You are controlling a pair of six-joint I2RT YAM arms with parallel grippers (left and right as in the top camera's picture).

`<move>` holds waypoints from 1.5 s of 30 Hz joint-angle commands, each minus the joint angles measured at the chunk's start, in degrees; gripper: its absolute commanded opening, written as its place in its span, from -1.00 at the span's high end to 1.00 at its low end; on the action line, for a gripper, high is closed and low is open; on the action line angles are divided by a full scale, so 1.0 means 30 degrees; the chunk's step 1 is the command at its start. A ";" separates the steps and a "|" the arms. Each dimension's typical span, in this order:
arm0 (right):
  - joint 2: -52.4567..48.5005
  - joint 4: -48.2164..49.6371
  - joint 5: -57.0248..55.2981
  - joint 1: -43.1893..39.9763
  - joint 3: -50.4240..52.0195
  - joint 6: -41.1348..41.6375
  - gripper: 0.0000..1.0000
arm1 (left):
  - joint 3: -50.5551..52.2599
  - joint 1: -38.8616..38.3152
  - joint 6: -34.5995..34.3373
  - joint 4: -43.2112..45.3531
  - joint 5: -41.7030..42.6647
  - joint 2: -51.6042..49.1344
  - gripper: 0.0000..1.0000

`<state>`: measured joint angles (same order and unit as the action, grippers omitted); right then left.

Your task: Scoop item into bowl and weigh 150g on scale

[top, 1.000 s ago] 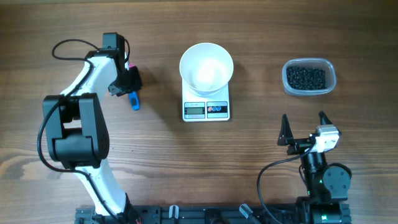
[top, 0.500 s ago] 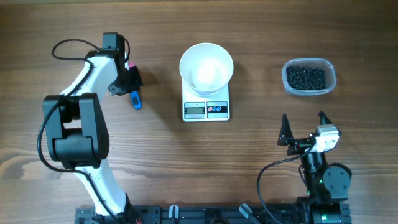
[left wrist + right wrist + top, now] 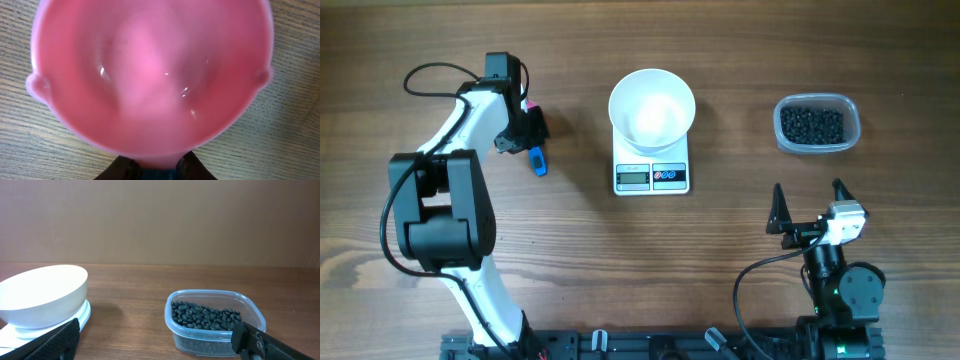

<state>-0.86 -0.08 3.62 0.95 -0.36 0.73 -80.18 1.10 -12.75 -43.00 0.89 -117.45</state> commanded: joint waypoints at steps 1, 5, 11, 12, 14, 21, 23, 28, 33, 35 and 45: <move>0.0109 0.0029 0.0095 0.0073 0.0000 -0.0197 -1.00 | 0.0124 -0.0087 0.0087 0.0058 -0.0117 -0.0284 0.50; 0.0109 0.0029 0.0102 0.0073 0.0000 -0.0197 -0.99 | 0.0124 -0.0087 0.0087 0.0058 -0.0109 -0.0284 0.49; 0.0109 0.0029 0.0102 0.0073 0.0000 -0.0197 -0.99 | 0.0124 -0.0087 0.0087 0.0058 -0.0117 -0.0284 0.49; 0.0109 0.0029 0.0095 0.0073 0.0000 -0.0189 -0.99 | 0.0124 -0.0087 0.0087 0.0058 -0.0117 -0.0284 0.49; 0.0109 0.0029 0.0095 0.0073 0.0000 -0.0197 -1.00 | 0.0124 -0.0087 0.0080 0.0058 -0.0109 -0.0284 0.49; 0.0109 0.0036 0.0095 0.0073 0.0000 -0.0197 -0.99 | 0.0124 -0.0087 0.0080 0.0058 -0.0109 -0.0284 0.49; 0.0109 0.0029 0.0102 0.0073 0.0000 -0.0197 -0.99 | 0.0124 -0.0087 0.0087 0.0058 -0.0109 -0.0284 0.49; 0.0109 0.0029 0.0102 0.0073 0.0000 -0.0197 -0.99 | 0.0124 -0.0087 0.0087 0.0058 -0.0117 -0.0284 0.46; 0.0109 0.0029 0.0095 0.0073 0.0000 -0.0197 -0.99 | 0.0124 -0.0087 0.0087 0.0066 -0.0117 -0.0284 0.46; 0.0109 0.0029 0.0102 0.0073 0.0000 -0.0197 -0.99 | 0.0124 -0.0087 0.0087 0.0073 -0.0124 -0.0284 0.47; 0.0109 0.0029 0.0095 0.0073 0.0000 -0.0204 -0.99 | 0.0124 -0.0095 0.0087 0.0073 -0.0226 -0.0284 0.35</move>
<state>-0.86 -0.08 3.60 0.95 -0.36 0.73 -80.18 1.10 -12.75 -42.81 0.89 -117.45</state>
